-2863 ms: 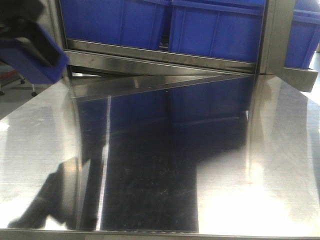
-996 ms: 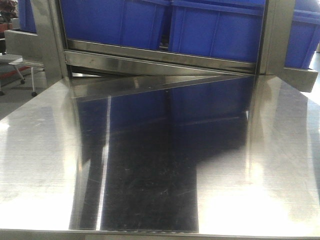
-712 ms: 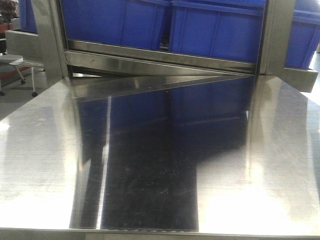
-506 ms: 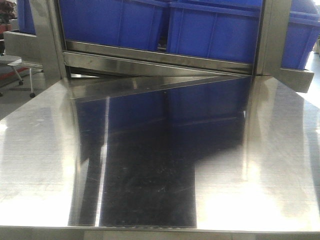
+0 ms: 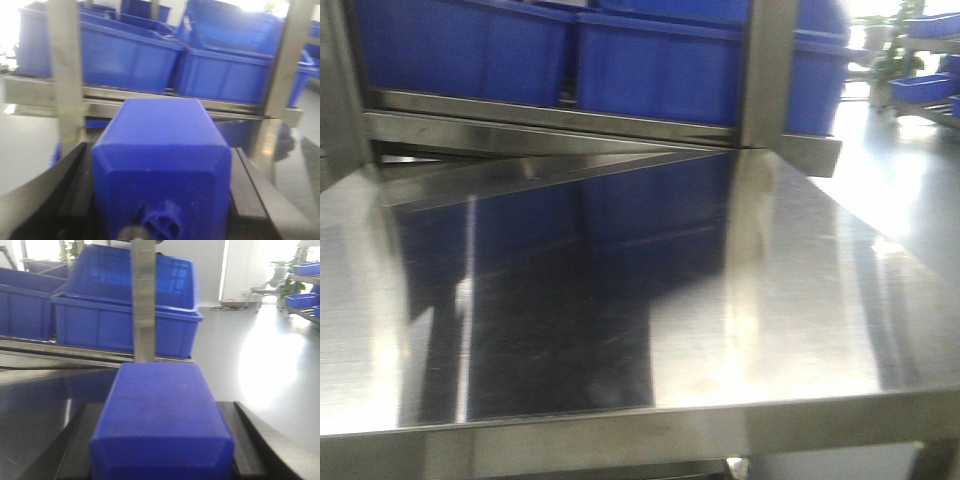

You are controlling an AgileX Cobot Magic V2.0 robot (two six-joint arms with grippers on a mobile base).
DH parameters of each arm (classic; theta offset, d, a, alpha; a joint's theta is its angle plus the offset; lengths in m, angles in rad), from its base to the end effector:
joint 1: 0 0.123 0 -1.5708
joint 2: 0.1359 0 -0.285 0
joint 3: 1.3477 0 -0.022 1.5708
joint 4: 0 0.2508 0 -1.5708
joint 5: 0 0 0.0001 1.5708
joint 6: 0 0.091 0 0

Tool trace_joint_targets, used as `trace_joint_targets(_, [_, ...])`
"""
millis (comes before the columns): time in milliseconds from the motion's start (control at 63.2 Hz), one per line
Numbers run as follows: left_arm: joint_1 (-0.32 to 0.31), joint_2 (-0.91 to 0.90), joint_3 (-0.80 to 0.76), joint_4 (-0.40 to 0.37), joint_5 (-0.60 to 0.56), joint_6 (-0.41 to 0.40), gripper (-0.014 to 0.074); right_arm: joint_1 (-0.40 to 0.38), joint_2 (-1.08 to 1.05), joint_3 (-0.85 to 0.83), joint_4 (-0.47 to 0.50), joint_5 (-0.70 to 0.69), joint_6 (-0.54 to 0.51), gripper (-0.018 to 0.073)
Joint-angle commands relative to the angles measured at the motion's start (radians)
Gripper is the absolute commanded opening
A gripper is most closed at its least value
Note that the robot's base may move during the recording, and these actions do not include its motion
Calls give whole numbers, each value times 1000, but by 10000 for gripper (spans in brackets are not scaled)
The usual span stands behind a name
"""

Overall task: Pick and sort blue part to right shelf
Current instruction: 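Drive the base away from the table down the aisle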

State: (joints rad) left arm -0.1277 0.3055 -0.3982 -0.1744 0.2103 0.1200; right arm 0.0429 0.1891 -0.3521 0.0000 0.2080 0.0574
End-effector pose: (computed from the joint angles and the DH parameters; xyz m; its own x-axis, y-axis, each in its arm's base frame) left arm 0.0750 -0.0130 0.3087 -0.0353 -0.0465 -0.9983 0.1616 0.9855 -0.0516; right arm 0.0583 0.0025 0.3012 0.0396 0.0591 -0.9975 -0.0452 0.9973 0.0573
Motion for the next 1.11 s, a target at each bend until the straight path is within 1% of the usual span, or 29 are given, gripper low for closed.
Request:
trace_joint_targets(0, [1, 6, -30, -7, -91, 1, 366, -3, 9, -29, -14, -95, -12, 412])
trace_joint_targets(1091, [1, 6, -30, -7, -91, 1, 366, -3, 9, -29, -14, -95, -12, 412])
